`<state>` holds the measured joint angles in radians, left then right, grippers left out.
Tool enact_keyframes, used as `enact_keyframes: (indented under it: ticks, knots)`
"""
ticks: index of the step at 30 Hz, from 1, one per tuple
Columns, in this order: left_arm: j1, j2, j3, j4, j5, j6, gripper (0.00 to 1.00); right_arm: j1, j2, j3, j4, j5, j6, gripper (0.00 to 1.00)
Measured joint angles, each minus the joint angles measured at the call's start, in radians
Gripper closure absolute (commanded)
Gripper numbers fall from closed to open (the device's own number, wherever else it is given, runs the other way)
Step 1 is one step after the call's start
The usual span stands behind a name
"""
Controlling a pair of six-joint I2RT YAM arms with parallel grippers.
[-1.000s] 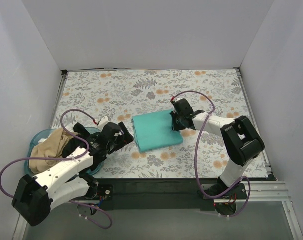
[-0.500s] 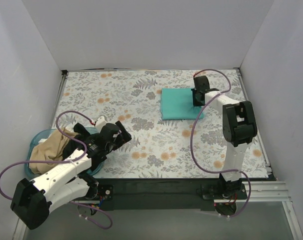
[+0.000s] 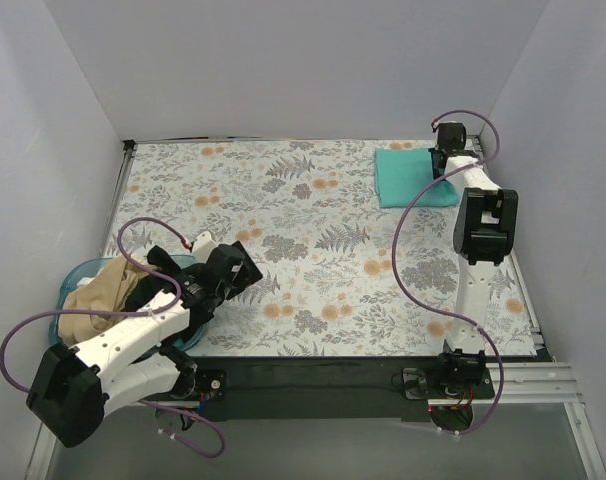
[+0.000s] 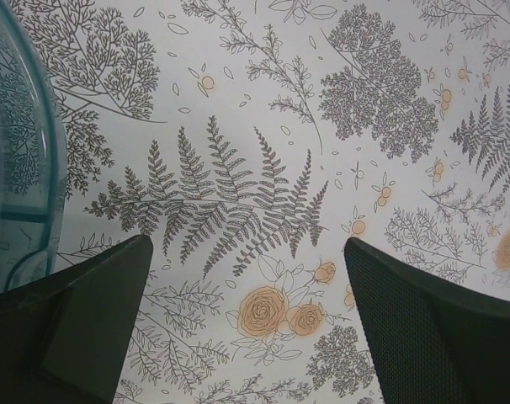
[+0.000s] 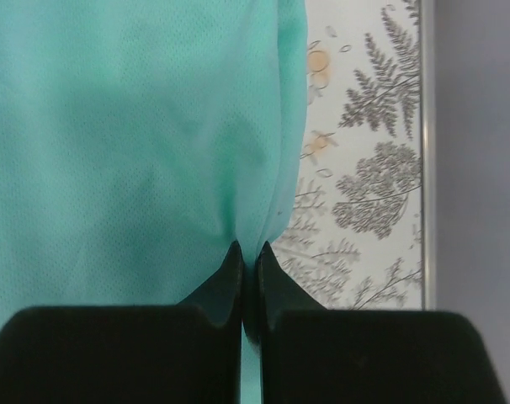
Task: Fold and stack the t-shirts
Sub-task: Neatly place the folded tshirt to the corner, then reset both grippers
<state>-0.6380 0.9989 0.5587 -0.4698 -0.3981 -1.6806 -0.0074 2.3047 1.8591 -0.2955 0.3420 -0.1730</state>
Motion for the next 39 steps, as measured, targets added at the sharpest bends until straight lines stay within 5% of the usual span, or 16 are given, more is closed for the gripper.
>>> enact_keyframes:
  ticks: [16, 18, 19, 22, 24, 26, 34, 39]
  knots:
    - [0.0, 0.108, 0.084, -0.001, -0.033, -0.001, 0.02, -0.153, 0.192, 0.309, -0.027, 0.026, -0.131, 0.99]
    - [0.0, 0.108, 0.091, -0.002, -0.034, 0.0, 0.02, -0.152, 0.192, 0.304, -0.024, 0.026, -0.13, 0.89]
    - [0.0, 0.108, 0.094, -0.002, -0.035, 0.002, 0.02, -0.152, 0.192, 0.303, -0.024, 0.026, -0.127, 0.64]
    - [0.0, 0.108, 0.113, -0.016, -0.042, 0.008, 0.02, -0.151, 0.188, 0.291, -0.02, 0.026, -0.108, 0.22]
    - [0.0, 0.106, 0.127, -0.027, -0.047, 0.012, 0.02, -0.149, 0.182, 0.282, -0.023, 0.024, -0.106, 0.2]
    - [0.0, 0.099, 0.134, -0.032, -0.048, 0.016, 0.02, -0.149, 0.165, 0.269, -0.024, 0.019, -0.095, 0.02]
    - [0.0, 0.055, 0.142, -0.056, -0.023, 0.026, 0.02, -0.12, -0.13, 0.108, -0.045, -0.01, -0.047, 0.02]
    - [0.0, 0.051, 0.143, -0.055, 0.01, 0.035, 0.02, -0.001, -0.476, -0.181, 0.029, -0.008, 0.042, 0.02]
